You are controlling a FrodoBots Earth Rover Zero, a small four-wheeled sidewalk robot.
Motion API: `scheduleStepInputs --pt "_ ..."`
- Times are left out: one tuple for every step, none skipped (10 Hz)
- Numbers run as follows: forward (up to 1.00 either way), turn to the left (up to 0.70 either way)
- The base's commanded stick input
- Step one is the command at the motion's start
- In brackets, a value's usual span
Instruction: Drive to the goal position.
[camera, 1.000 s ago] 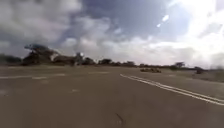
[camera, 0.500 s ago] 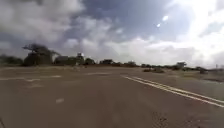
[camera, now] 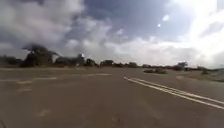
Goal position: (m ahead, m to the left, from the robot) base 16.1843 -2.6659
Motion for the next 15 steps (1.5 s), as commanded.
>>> scheduleStepInputs --pt "1.0 0.0" --pt "1.0 0.0" --pt "1.0 0.0" --pt "1.0 0.0" --pt "1.0 0.0" --pt "1.0 0.0" --pt "1.0 0.0" --pt "1.0 0.0" --pt "1.0 0.0" --pt "1.0 0.0" --pt "1.0 0.0" --pt "1.0 0.0" --pt "1.0 0.0" --pt "1.0 0.0" --pt "1.0 0.0"
